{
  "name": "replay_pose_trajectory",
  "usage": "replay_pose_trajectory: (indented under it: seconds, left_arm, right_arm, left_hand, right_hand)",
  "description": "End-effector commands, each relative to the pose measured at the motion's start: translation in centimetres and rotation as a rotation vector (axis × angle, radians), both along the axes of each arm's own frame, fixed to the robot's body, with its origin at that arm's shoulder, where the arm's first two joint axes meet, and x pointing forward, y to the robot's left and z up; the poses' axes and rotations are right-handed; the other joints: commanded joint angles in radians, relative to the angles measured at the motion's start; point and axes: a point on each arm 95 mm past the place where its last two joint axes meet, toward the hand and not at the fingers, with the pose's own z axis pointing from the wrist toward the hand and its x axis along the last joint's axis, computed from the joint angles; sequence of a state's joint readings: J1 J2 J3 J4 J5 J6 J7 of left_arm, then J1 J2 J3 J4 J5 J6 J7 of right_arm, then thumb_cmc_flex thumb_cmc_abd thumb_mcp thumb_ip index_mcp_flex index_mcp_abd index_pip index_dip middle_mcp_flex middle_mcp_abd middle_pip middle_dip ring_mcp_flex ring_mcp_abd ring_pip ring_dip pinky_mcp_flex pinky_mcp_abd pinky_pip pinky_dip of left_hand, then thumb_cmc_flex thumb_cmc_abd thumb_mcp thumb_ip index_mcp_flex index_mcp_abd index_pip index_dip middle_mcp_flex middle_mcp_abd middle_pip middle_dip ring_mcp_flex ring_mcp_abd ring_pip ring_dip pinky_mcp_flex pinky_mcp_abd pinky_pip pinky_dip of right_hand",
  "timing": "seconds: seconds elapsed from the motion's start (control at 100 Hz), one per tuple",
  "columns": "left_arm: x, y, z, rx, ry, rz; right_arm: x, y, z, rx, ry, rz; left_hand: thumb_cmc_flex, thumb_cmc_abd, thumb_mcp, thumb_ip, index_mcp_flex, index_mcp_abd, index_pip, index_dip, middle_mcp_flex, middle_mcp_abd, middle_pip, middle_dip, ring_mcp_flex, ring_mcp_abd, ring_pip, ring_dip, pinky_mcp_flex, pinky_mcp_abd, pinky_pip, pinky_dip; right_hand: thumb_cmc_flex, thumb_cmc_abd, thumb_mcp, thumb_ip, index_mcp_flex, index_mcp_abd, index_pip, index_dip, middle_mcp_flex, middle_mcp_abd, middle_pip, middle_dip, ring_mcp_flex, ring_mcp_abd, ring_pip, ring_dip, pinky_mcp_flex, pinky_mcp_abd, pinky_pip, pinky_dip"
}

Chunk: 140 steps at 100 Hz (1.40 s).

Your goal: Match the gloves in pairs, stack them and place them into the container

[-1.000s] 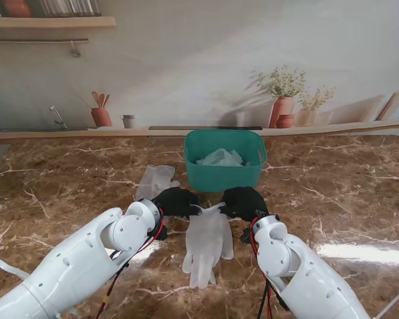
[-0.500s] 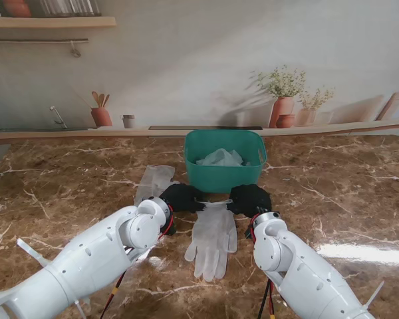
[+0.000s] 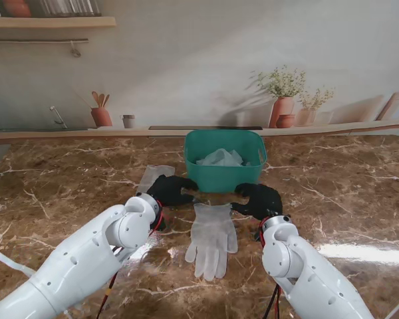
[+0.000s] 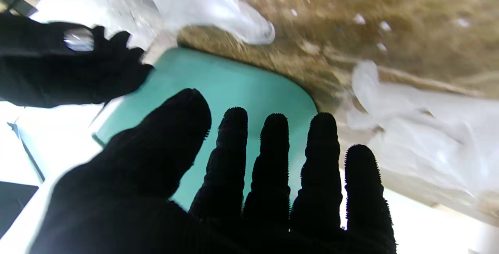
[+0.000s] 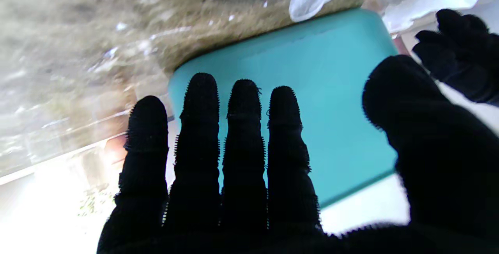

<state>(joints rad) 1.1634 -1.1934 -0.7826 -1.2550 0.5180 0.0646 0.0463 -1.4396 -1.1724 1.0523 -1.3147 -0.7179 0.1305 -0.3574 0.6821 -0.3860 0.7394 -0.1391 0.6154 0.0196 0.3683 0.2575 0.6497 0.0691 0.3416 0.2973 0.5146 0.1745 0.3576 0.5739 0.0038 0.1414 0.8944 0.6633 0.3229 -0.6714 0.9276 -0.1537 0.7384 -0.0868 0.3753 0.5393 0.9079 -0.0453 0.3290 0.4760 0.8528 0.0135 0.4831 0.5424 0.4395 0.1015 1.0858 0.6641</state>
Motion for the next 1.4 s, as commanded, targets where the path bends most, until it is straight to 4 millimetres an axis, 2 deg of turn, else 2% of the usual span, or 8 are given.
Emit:
replay_pose_trajectory:
  seconds: [0.0, 0.25, 0.59, 0.84, 1.04, 1.11, 1.21, 1.39]
  left_arm:
    - [0.1, 1.7, -0.1, 0.033, -0.014, 0.032]
    - [2.4, 5.8, 1.9, 0.093, -0.017, 0.117]
    - [7.4, 9.9, 4.0, 0.133, 0.006, 0.254]
    - [10.1, 11.1, 3.3, 0.21, 0.075, 0.283]
    - [11.7, 11.2, 2.2, 0.244, 0.107, 0.319]
    - [12.2, 11.3, 1.9, 0.251, 0.12, 0.323]
    - [12.7, 11.1, 1.4, 0.271, 0.108, 0.323]
    - [13.4, 10.5, 0.7, 0.303, 0.13, 0.301]
  right_arm:
    - [-1.0, -0.5, -0.5, -0.017, 0.014, -0.002]
    - [-2.5, -1.0, 1.1, -0.012, -0.047, 0.001]
    - [-3.4, -1.5, 2.4, -0.008, -0.1, 0.001]
    - [-3.4, -1.7, 2.6, 0.004, -0.103, 0.001]
    - [-3.2, -1.6, 2.5, 0.017, -0.094, 0.002]
    - [-3.2, -1.6, 2.4, 0.02, -0.091, 0.002]
    - [-3.1, -1.5, 2.3, 0.034, -0.085, -0.001]
    - [-3.0, -1.4, 2.2, 0.044, -0.076, 0.006]
  left_hand:
    - [-0.04, 0.023, 0.015, 0.022, -0.022, 0.001, -0.015, -0.008, -0.034, -0.016, -0.004, -0.012, -0.042, -0.037, -0.029, -0.016, -0.018, -0.033, -0.034, -0.016]
    - [-0.042, 0.03, -0.012, 0.02, -0.001, -0.019, 0.001, 0.0, -0.052, -0.005, -0.012, -0.018, -0.067, -0.024, -0.035, -0.027, -0.028, -0.004, -0.038, -0.035]
    - [-0.037, 0.027, -0.042, 0.027, -0.002, -0.03, 0.012, 0.007, -0.053, -0.01, 0.01, -0.003, -0.076, -0.006, -0.011, -0.002, -0.026, 0.023, -0.024, -0.025]
    - [-0.033, 0.019, -0.035, 0.031, -0.161, -0.021, -0.084, -0.036, -0.199, -0.012, 0.014, 0.047, -0.177, -0.022, -0.019, 0.024, -0.06, 0.002, -0.052, -0.02]
    - [-0.061, -0.003, -0.056, 0.028, -0.262, -0.011, -0.186, -0.096, -0.281, -0.026, 0.07, 0.142, -0.253, -0.023, 0.053, 0.13, -0.075, -0.002, -0.121, -0.012]
    - [-0.064, -0.013, -0.063, 0.029, -0.297, -0.017, -0.205, -0.111, -0.323, -0.045, 0.113, 0.233, -0.269, -0.019, 0.132, 0.244, -0.078, -0.018, -0.064, 0.076]
    - [-0.084, -0.038, -0.063, 0.025, -0.297, -0.019, -0.182, -0.102, -0.359, -0.057, 0.164, 0.337, -0.287, -0.016, 0.209, 0.354, -0.076, -0.027, -0.056, 0.124]
    - [-0.089, -0.037, -0.096, 0.024, -0.336, -0.079, -0.154, -0.086, -0.413, -0.076, 0.165, 0.404, -0.341, -0.02, 0.218, 0.403, -0.084, -0.039, -0.145, 0.139]
  right_hand:
    - [-0.049, 0.014, -0.023, 0.04, -0.024, 0.0, -0.007, -0.007, -0.017, -0.019, -0.01, -0.027, -0.014, -0.016, -0.025, -0.026, -0.011, -0.005, -0.023, -0.019]
    - [-0.046, 0.018, -0.036, 0.044, -0.011, -0.008, -0.001, -0.011, -0.006, -0.02, -0.01, -0.038, -0.003, -0.017, -0.046, -0.036, -0.001, 0.0, -0.032, -0.029]
    - [-0.043, 0.014, -0.036, 0.046, -0.008, -0.009, 0.001, -0.016, -0.002, -0.02, -0.012, -0.042, 0.002, -0.017, -0.053, -0.035, 0.002, 0.005, -0.034, -0.034]
    - [-0.042, 0.013, -0.032, 0.046, -0.005, -0.01, 0.002, -0.018, 0.004, -0.019, -0.011, -0.041, 0.009, -0.016, -0.052, -0.031, 0.011, 0.01, -0.029, -0.034]
    - [-0.042, 0.013, -0.029, 0.047, -0.002, -0.01, 0.004, -0.019, 0.007, -0.021, -0.011, -0.04, 0.011, -0.016, -0.051, -0.029, 0.014, 0.011, -0.025, -0.034]
    - [-0.04, 0.012, -0.027, 0.047, -0.002, -0.01, 0.005, -0.019, 0.008, -0.021, -0.011, -0.04, 0.011, -0.017, -0.052, -0.029, 0.015, 0.012, -0.024, -0.034]
    - [-0.042, 0.014, -0.026, 0.047, 0.0, -0.012, 0.005, -0.02, 0.009, -0.021, -0.011, -0.039, 0.011, -0.016, -0.053, -0.029, 0.014, 0.012, -0.024, -0.034]
    - [-0.04, 0.012, -0.021, 0.047, 0.006, -0.013, 0.009, -0.02, 0.023, -0.022, -0.004, -0.035, 0.016, -0.016, -0.05, -0.026, 0.017, 0.013, -0.02, -0.033]
